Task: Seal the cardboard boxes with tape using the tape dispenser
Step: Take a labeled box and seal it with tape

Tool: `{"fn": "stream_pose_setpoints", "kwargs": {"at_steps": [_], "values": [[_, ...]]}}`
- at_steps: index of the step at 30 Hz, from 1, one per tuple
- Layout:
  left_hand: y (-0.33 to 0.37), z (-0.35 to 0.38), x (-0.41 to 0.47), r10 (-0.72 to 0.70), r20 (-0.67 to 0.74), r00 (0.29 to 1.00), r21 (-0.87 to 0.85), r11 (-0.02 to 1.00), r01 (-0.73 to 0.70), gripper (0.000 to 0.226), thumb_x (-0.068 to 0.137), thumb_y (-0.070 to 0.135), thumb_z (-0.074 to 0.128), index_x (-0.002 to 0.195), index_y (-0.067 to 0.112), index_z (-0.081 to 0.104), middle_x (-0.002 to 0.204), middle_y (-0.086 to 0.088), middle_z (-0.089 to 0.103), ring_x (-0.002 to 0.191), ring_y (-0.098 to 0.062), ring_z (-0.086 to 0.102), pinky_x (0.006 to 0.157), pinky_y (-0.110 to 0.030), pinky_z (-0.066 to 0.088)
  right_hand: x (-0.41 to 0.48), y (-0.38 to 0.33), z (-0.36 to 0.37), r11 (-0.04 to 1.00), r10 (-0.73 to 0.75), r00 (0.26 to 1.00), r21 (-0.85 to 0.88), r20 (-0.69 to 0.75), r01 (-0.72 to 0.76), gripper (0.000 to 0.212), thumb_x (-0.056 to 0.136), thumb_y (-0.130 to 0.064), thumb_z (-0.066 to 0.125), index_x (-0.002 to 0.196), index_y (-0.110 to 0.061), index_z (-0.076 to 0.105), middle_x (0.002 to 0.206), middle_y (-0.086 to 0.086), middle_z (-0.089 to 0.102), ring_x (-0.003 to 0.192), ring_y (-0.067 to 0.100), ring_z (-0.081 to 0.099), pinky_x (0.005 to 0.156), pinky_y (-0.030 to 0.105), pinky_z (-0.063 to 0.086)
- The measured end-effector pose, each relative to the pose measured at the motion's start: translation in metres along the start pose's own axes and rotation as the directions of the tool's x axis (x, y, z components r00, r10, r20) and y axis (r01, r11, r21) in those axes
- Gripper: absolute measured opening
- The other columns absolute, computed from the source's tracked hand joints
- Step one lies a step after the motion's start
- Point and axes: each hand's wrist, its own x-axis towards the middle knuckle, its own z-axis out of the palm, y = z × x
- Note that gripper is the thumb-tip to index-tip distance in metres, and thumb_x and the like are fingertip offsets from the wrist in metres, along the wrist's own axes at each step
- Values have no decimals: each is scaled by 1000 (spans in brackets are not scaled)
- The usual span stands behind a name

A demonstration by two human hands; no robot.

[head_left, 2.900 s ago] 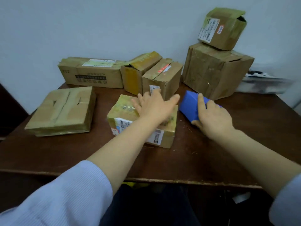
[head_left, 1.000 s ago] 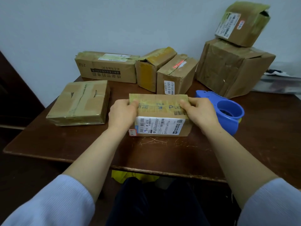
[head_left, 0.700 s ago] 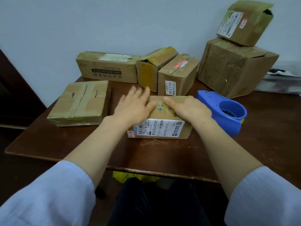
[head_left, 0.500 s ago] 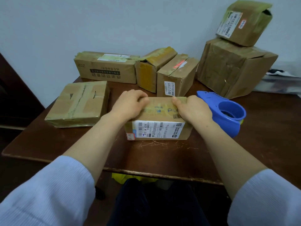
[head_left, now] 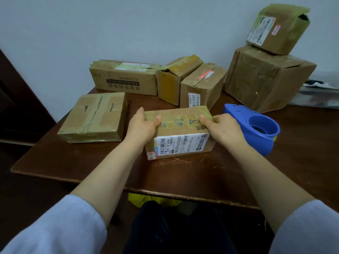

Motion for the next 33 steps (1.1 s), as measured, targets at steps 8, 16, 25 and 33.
{"fn": "stream_pose_setpoints", "kwargs": {"at_steps": [8,16,25,33], "values": [[6,-11,-11,-170,87,982,-111,978,179,46,102,46,33,80,14,58,77,-2,62,72,-15,58,76,-29,47,-3,-1,-2,997,-23,999,70,34,20,58,101,-47,26,92,-4,62,96,12,65,93,27,59,74,37,41],[30,-16,-15,592,190,784,531,609,-589,55,84,65,40,131,39,54,147,5,41,141,-17,25,117,-52,2,-11,23,-28,992,-120,931,-77,-344,100,28,99,-27,44,120,-15,58,122,8,54,114,23,50,86,35,40],[44,7,-30,63,604,795,738,332,-588,80,81,72,48,146,55,4,162,2,-1,146,-30,9,112,-52,15,-13,60,-48,799,99,979,-572,-177,-185,71,76,-63,65,121,-10,50,115,10,56,108,29,51,82,37,43],[56,5,-48,180,464,868,732,473,-490,79,77,78,46,137,26,49,148,-9,40,138,-25,33,110,-45,31,-6,67,-60,884,126,986,-438,-108,-161,45,80,-54,66,75,-14,44,70,0,46,68,19,47,52,30,31]]}}
